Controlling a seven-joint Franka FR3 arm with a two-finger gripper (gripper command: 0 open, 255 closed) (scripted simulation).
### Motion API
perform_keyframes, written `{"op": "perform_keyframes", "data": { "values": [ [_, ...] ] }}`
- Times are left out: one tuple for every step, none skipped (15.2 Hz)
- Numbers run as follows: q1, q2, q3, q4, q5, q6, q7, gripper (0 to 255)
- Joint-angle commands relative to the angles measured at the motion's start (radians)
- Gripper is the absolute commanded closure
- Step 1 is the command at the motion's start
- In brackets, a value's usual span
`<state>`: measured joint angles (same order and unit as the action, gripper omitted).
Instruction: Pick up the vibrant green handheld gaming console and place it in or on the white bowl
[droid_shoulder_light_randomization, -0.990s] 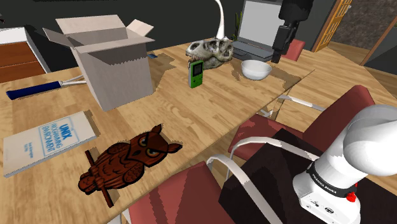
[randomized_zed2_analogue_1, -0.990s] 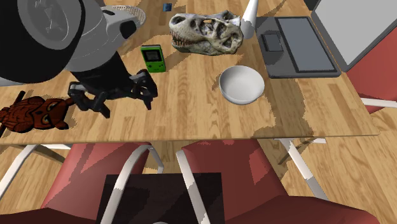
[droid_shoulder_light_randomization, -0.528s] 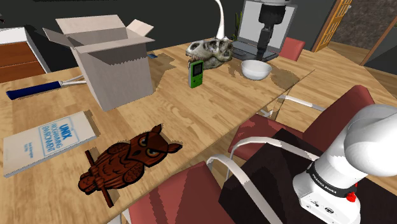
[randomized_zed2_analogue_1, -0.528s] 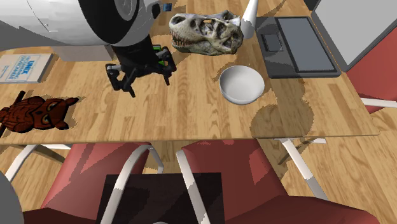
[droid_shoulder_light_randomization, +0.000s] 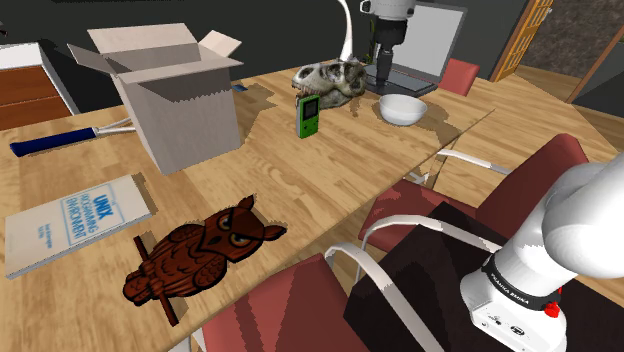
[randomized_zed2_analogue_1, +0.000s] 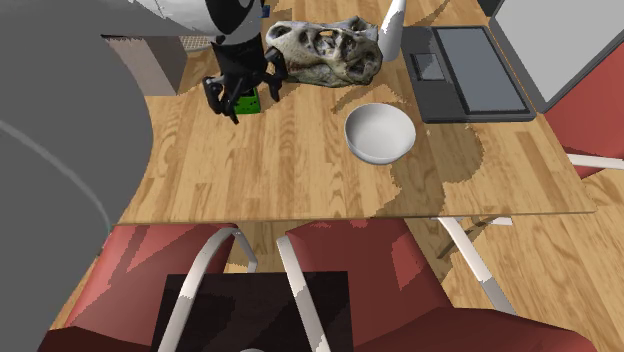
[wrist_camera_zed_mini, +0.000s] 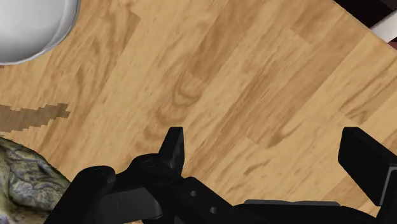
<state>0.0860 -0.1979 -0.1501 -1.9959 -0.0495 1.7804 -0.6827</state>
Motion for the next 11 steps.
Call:
{"op": "perform_keyframes", "data": {
  "values": [
    [0.008,0.079,-0.006,0.061,0.012,0.020,-0.063,0],
    [0.010,0.118,-0.009,0.094,0.018,0.027,-0.095,0],
    [0.011,0.157,-0.011,0.128,0.025,0.032,-0.126,0],
    [0.012,0.196,-0.011,0.164,0.033,0.036,-0.157,0],
    [0.012,0.235,-0.011,0.201,0.040,0.039,-0.186,0],
    [0.012,0.274,-0.010,0.239,0.047,0.040,-0.216,0],
    [0.012,0.314,-0.008,0.279,0.054,0.040,-0.244,0],
    [0.011,0.354,-0.005,0.321,0.061,0.038,-0.272,0],
    [0.009,0.394,-0.001,0.365,0.067,0.035,-0.299,0],
    [0.008,0.435,0.004,0.410,0.073,0.031,-0.325,0],
    [0.006,0.476,0.009,0.458,0.079,0.025,-0.350,0]
  ]
}}
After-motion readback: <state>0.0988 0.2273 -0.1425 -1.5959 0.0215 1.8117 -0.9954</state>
